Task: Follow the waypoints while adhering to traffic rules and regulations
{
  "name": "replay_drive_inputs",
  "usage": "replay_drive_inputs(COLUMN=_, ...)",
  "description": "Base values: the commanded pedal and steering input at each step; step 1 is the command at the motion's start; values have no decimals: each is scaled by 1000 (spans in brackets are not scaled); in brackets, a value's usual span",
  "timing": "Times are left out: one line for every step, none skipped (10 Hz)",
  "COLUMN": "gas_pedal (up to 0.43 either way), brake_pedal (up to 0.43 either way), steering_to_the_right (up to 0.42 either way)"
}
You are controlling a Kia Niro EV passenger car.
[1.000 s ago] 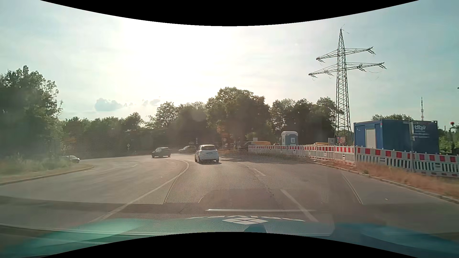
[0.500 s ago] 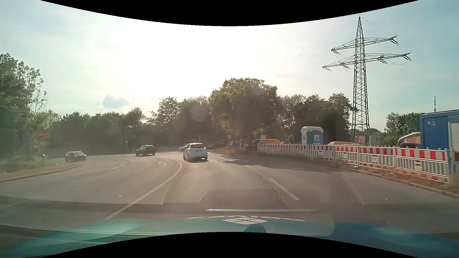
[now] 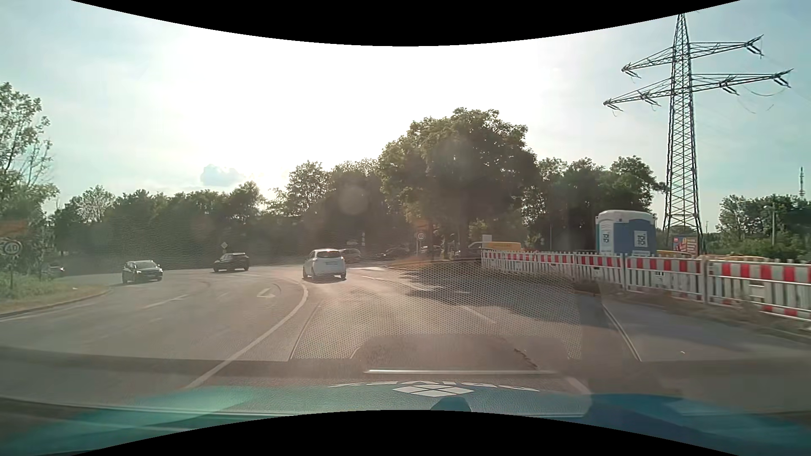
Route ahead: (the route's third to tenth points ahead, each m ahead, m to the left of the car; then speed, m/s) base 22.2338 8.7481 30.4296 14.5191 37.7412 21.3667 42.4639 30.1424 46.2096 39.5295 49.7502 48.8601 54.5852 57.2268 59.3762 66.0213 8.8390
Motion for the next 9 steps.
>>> replay_drive_inputs(gas_pedal=150, brake_pedal=0, steering_to_the_right=-61)
replay_drive_inputs(gas_pedal=150, brake_pedal=0, steering_to_the_right=-64)
replay_drive_inputs(gas_pedal=138, brake_pedal=0, steering_to_the_right=-72)
replay_drive_inputs(gas_pedal=138, brake_pedal=0, steering_to_the_right=-79)
replay_drive_inputs(gas_pedal=138, brake_pedal=0, steering_to_the_right=-85)
replay_drive_inputs(gas_pedal=138, brake_pedal=0, steering_to_the_right=-92)
replay_drive_inputs(gas_pedal=130, brake_pedal=0, steering_to_the_right=-94)
replay_drive_inputs(gas_pedal=118, brake_pedal=0, steering_to_the_right=-97)
replay_drive_inputs(gas_pedal=98, brake_pedal=0, steering_to_the_right=-101)
